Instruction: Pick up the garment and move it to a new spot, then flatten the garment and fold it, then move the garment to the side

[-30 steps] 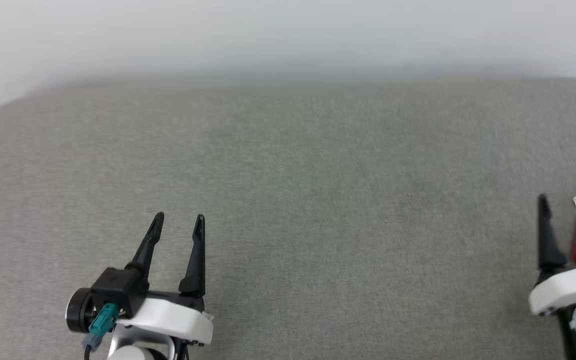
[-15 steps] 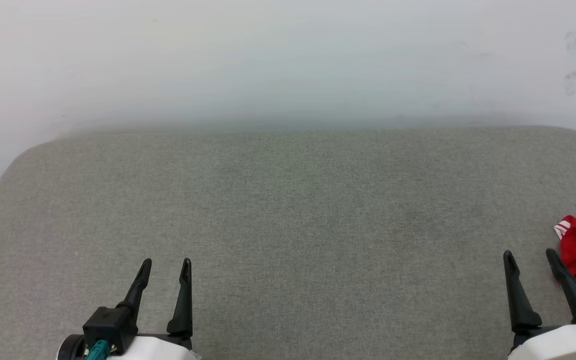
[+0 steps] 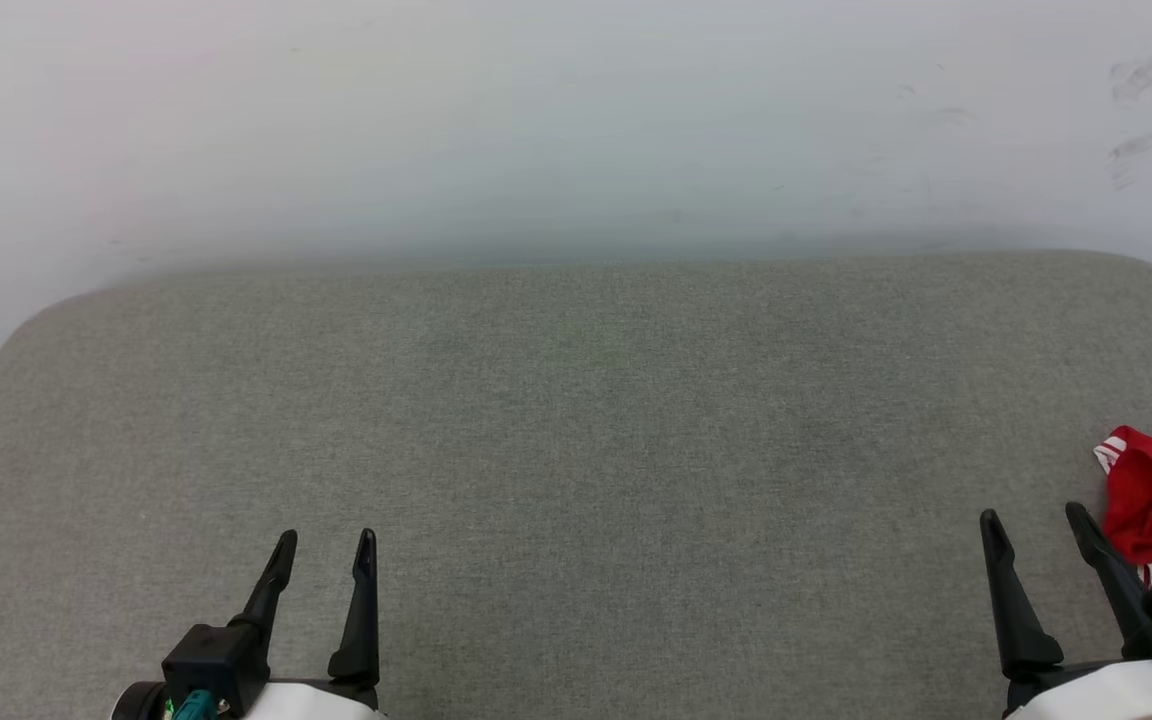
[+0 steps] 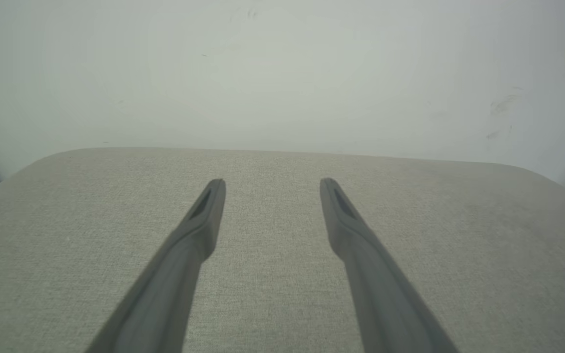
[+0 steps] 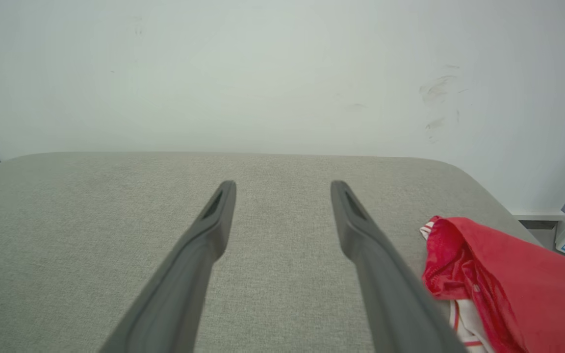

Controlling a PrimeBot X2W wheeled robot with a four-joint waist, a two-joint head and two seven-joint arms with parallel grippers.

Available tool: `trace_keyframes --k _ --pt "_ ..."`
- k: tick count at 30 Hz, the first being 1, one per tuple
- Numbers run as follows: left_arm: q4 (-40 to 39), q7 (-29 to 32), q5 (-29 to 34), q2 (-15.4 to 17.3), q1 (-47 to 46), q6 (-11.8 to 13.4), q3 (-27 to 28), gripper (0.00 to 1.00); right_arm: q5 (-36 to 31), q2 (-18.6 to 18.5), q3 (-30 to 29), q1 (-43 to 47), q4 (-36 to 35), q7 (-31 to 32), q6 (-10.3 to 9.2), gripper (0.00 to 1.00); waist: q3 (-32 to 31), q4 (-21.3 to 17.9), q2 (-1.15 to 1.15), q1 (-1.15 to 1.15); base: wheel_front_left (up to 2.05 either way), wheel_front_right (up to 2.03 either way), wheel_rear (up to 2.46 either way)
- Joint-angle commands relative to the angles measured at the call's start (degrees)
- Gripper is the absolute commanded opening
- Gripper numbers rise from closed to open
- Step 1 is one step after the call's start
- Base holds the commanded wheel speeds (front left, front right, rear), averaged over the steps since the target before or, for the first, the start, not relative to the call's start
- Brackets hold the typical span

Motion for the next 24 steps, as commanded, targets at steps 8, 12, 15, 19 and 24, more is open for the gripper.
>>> trace_keyframes --k 8,12,15,19,24 --pt "0.2 -0.2 0.5 -0.1 -0.8 -0.4 0.5 1.0 0.4 0.4 0.4 -0.6 0.0 0.0 -0.05 1.0 0.2 -0.3 0.0 0.0 0.0 0.0 0.0" --pt "0.2 -0.2 0.6 -0.3 -1.0 -0.4 0.7 1.0 0.4 0.4 0.4 -0.6 0.2 0.2 -0.05 1.0 0.3 -0.2 0.0 0.0 0.0 0.0 0.0" --pt "0.2 -0.2 0.6 -0.4 -1.1 -0.6 0.8 0.0 0.4 0.4 0.3 -0.5 0.2 0.2 -0.05 0.0 0.3 -0.1 0.0 0.0 0.0 0.0 0.0" --pt "1.9 0.4 -0.1 -0.8 0.2 -0.6 0.8 0.0 1.1 0.1 0.6 0.2 2.0 0.3 0.0 0.0 0.3 -0.1 0.0 0.01 0.0 0.0 0.0" --pt "2.5 2.0 -5.7 -1.1 -0.7 -1.1 1.7 0.0 7.5 -0.1 0.8 -0.9 3.6 0.2 0.0 0.0 0.4 -0.1 0.0 0.01 0.0 0.0 0.0"
